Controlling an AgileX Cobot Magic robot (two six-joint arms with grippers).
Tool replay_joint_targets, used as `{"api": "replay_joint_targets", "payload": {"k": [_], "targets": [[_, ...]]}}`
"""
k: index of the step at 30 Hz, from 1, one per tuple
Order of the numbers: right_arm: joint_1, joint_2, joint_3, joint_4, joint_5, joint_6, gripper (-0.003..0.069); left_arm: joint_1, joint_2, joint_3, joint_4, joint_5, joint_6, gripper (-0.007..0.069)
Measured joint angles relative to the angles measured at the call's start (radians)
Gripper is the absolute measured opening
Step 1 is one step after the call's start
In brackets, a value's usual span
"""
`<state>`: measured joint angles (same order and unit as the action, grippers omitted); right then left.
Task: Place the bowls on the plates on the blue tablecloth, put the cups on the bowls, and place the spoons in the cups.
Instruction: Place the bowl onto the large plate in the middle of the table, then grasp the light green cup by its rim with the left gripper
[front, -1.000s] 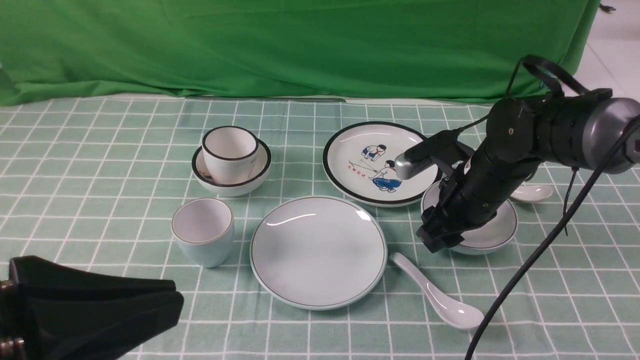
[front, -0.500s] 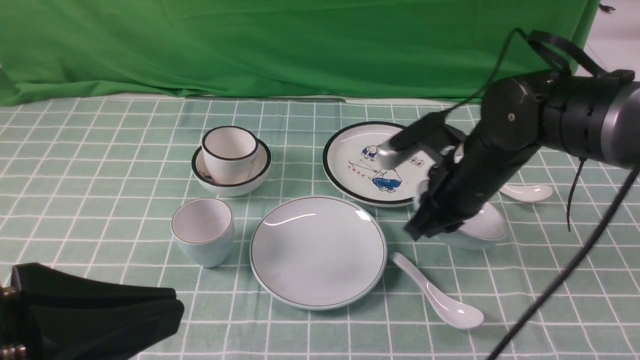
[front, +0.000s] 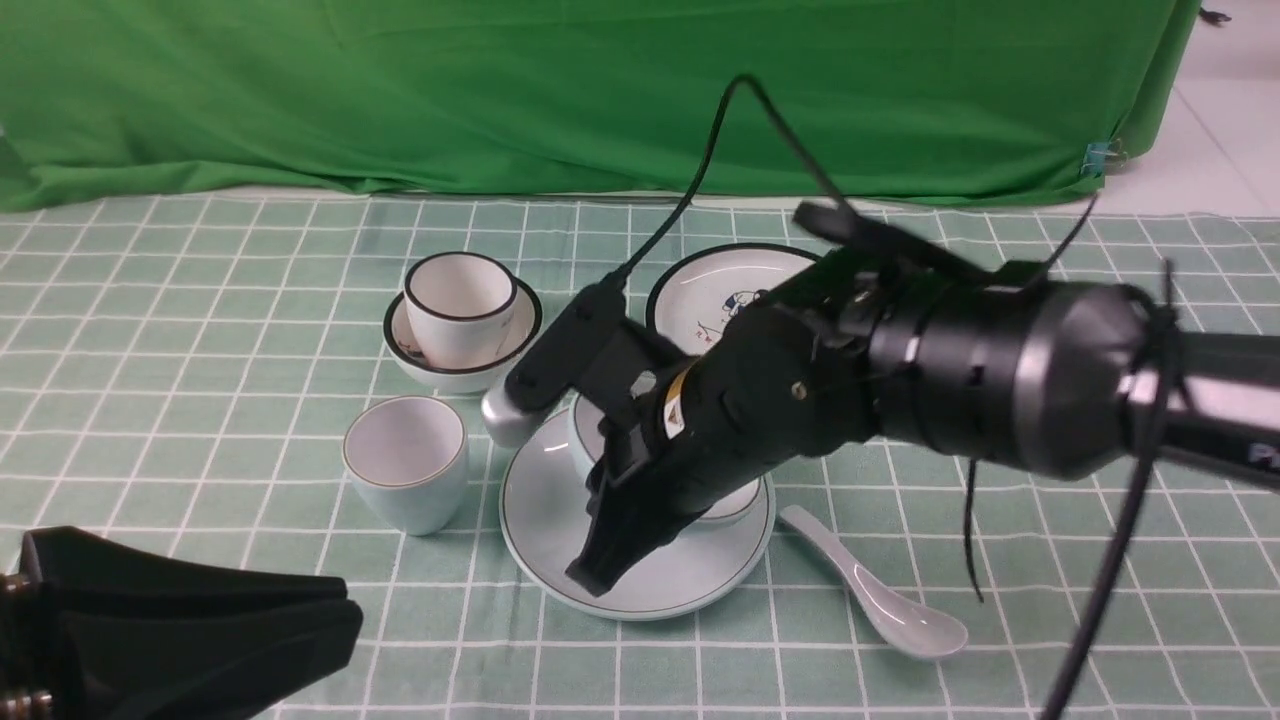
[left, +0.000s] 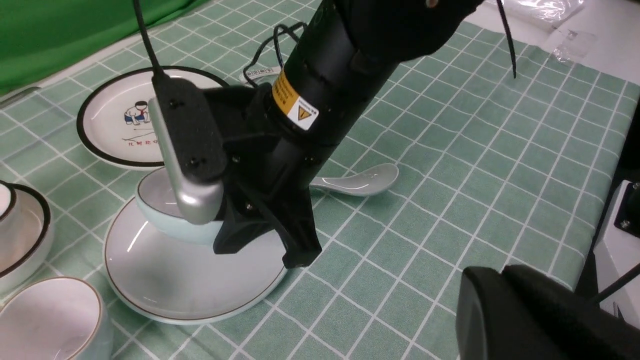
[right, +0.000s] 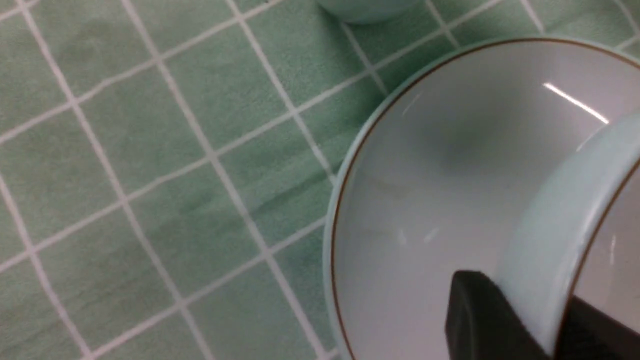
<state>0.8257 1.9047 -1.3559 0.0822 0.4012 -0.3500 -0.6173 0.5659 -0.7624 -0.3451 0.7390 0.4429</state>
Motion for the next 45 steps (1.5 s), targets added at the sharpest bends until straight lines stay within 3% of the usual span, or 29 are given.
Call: {"api": "replay_joint_targets", "payload": {"k": [5, 8, 10, 11, 13, 14, 19, 24, 26, 29, 33, 36, 40, 44, 45], "targets": [[0.001, 0.040, 0.000, -0.017, -0.020, -0.001, 0.0092, 0.000, 0.000, 0.000, 0.002, 0.000, 0.000, 0.0013], [0.001, 0.044, 0.000, -0.018, -0.025, 0.000, 0.0135, 0.000, 0.000, 0.000, 0.012, 0.001, 0.000, 0.0013], [0.001, 0.047, 0.000, -0.018, -0.026, 0.000, 0.0190, 0.000, 0.000, 0.000, 0.019, 0.001, 0.000, 0.0013], [0.001, 0.047, 0.000, -0.018, -0.026, 0.000, 0.0262, 0.000, 0.000, 0.000, 0.025, 0.001, 0.000, 0.0013], [0.001, 0.047, 0.000, -0.018, -0.026, 0.000, 0.0303, 0.000, 0.000, 0.000, 0.028, 0.002, 0.000, 0.0013], [0.001, 0.047, 0.000, -0.018, -0.021, 0.002, 0.0385, 0.000, 0.000, 0.000, 0.030, 0.009, -0.003, 0.0013], [0.001, 0.022, 0.000, -0.015, 0.002, 0.046, 0.0487, 0.000, 0.028, 0.000, 0.080, 0.042, -0.088, 0.0013], [0.001, -0.128, 0.000, -0.013, 0.101, 0.082, 0.0512, 0.000, 0.185, -0.043, 0.181, 0.162, -0.135, 0.0013], [0.001, -0.220, 0.000, -0.020, 0.215, 0.086, 0.0485, 0.000, 0.290, -0.087, 0.221, 0.195, -0.136, 0.0013], [0.001, -0.317, 0.008, -0.057, 0.363, 0.109, 0.0372, 0.000, 0.409, -0.157, 0.291, 0.224, -0.139, 0.0013], [0.001, -0.436, 0.073, -0.118, 0.475, 0.154, 0.0185, 0.035, 0.555, -0.238, 0.345, 0.244, -0.144, 0.0013], [0.001, -0.514, 0.143, -0.148, 0.500, 0.190, 0.0109, 0.088, 0.656, -0.288, 0.338, 0.244, -0.116, 0.0013], [0.001, -0.662, 0.277, -0.172, 0.502, 0.243, 0.0073, 0.184, 0.797, -0.358, 0.283, 0.243, -0.053, 0.0022], [0.001, -0.811, 0.423, -0.176, 0.462, 0.294, 0.0073, 0.266, 0.921, -0.411, 0.272, 0.232, 0.000, 0.0083], [0.001, -0.863, 0.476, -0.176, 0.442, 0.315, 0.0076, 0.289, 0.956, -0.423, 0.272, 0.213, 0.016, 0.0132]]}}
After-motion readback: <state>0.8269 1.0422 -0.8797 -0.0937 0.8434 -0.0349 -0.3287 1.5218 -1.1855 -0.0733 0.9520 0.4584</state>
